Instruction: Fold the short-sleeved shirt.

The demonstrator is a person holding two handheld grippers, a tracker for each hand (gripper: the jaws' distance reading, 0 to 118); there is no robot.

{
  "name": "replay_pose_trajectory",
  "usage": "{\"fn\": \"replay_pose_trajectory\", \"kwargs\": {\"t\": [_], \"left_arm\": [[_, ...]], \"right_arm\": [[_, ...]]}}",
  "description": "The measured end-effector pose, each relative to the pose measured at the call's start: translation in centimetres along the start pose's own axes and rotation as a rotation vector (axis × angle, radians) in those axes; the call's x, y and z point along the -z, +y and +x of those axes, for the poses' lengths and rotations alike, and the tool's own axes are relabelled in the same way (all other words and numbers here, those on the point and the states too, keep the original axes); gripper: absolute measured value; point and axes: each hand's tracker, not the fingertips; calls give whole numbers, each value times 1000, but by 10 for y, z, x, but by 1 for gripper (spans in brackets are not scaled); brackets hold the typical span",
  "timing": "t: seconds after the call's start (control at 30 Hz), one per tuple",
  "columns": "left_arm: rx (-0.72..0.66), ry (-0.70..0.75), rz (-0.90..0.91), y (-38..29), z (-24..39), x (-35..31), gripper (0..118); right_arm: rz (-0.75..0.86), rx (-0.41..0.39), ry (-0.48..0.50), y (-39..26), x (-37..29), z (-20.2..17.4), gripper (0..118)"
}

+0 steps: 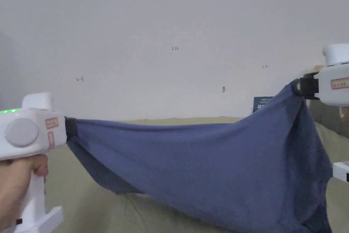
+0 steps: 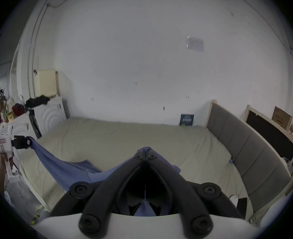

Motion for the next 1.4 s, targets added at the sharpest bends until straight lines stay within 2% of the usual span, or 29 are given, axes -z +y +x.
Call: {"fn": "replay_pose_trajectory", "kwargs": {"t": [0.2, 0.33, 0.4, 0.6, 0.63, 0.9, 1.4], "left_arm": [[28, 18, 61, 78, 24, -16, 3], [58, 73, 49, 83, 70, -43, 4], [39, 85, 42, 98, 50, -24, 3], [48, 123, 12, 97, 58, -17, 3], [41, 123, 10, 105, 42, -3, 3], [56, 140, 8, 132, 39, 49, 3], [81, 185, 42, 190, 68, 161, 3]], "right_arm": [[50, -18, -48, 44, -15, 3, 0], [54, 8, -78, 58, -8, 2, 0], [53, 7, -81, 63, 6, 3, 0], [31, 0, -95, 73, 40, -4, 0], [25, -12, -102, 75, 47, -5, 0], [5, -36, -137, 109, 104, -4, 0], [36, -80, -181, 185, 226, -4, 0]]}}
